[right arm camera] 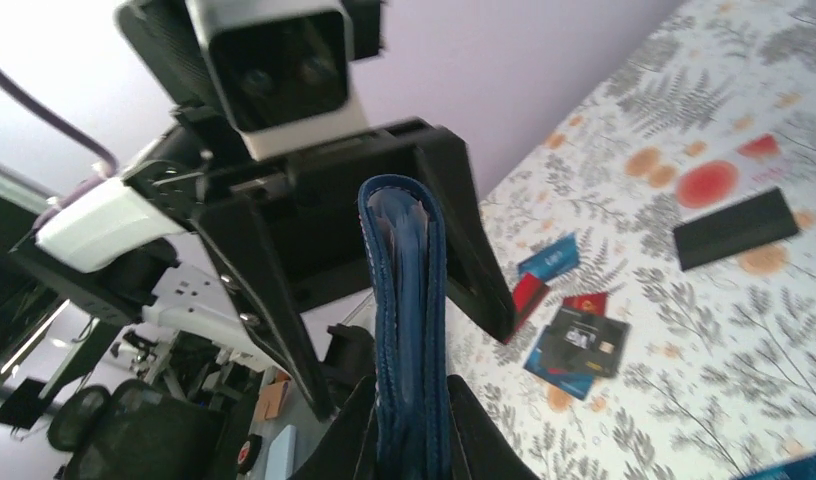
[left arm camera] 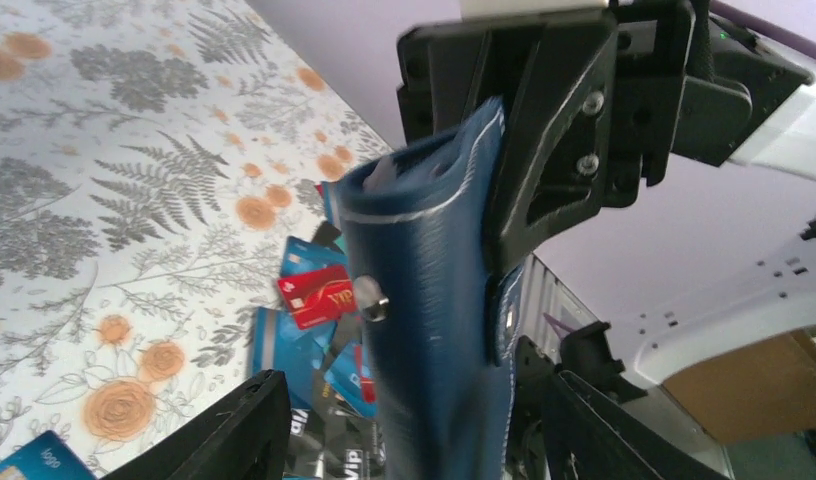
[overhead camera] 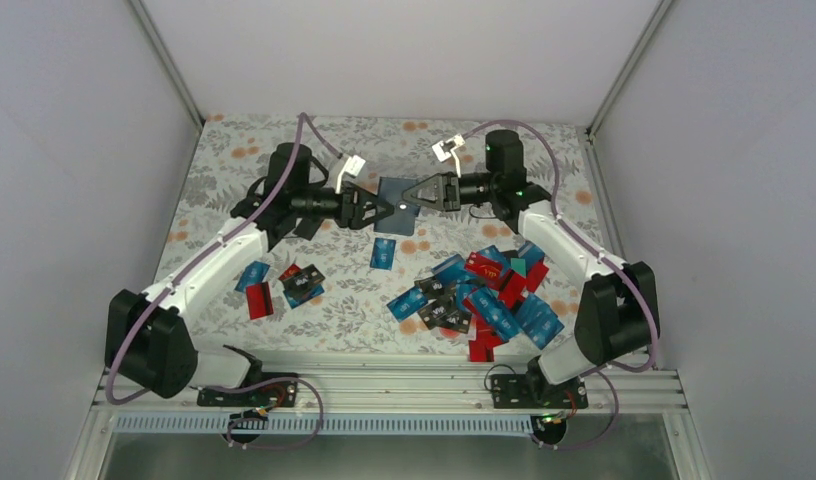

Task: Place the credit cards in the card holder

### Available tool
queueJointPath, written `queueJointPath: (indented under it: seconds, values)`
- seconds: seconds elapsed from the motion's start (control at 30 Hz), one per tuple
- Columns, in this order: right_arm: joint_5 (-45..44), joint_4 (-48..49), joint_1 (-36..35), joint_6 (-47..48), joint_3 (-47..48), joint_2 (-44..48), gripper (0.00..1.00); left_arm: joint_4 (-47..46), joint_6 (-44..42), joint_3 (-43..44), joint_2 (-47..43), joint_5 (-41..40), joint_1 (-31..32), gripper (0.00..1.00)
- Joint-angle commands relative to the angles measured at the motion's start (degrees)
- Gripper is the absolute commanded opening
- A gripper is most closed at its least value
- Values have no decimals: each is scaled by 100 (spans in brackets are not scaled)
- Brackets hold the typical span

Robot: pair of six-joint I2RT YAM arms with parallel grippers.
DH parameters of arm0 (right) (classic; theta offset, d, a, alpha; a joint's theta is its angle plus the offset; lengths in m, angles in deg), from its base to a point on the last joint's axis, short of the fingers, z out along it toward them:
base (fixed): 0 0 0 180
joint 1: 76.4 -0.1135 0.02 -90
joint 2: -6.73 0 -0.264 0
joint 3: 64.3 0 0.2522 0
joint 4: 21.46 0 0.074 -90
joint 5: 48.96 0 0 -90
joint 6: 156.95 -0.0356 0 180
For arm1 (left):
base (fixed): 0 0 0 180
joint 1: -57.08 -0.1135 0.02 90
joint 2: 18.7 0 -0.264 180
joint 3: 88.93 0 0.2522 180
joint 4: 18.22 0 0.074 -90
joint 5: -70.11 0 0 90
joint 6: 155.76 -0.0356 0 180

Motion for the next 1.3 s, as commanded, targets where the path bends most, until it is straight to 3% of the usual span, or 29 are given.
queueJointPath:
  seconds: [0.0, 0.13, 0.3, 0.37, 0.43, 0.47, 0.5, 0.53, 0.6, 0.7, 0.9, 1.27]
  values:
    - [409, 108, -261, 171, 423, 83, 4, -436, 63, -251, -322, 528, -2, 57]
    - [489, 103, -446, 245, 578, 74, 4, -544, 105, -395, -526, 720, 0, 41]
    - [541, -178, -643, 550, 736, 51, 4, -818, 255, -676, -803, 798, -1, 3]
    - [462, -296, -668, 641, 784, 51, 5, -821, 277, -757, -914, 685, -5, 2]
    - [200, -644, -665, 833, 966, 25, 17, -663, 241, -766, -956, 479, -6, 2]
    - [-101, -932, -664, 973, 1078, 2, 27, -503, 180, -735, -959, 301, -2, 2]
    - [-471, -1224, -664, 1068, 1171, -26, 48, -337, 90, -686, -955, 72, -8, 2]
    - [-1083, -1500, -668, 1118, 1267, -48, 61, -109, 18, -596, -935, -211, -6, 2]
    - [-2372, -1936, -668, 1095, 1323, -40, 74, 292, -131, -453, -847, -900, -3, 2]
    - [-3047, -2109, -662, 897, 1167, 127, 89, 557, -219, -465, -756, -1860, 41, 2]
    - [-4284, -2299, -785, 138, 754, 659, 94, 480, -1, -625, -585, -3022, 249, 2]
    - [-5020, -2394, -1362, -792, 590, 485, 91, 320, 350, -435, -14, -3522, 583, 2]
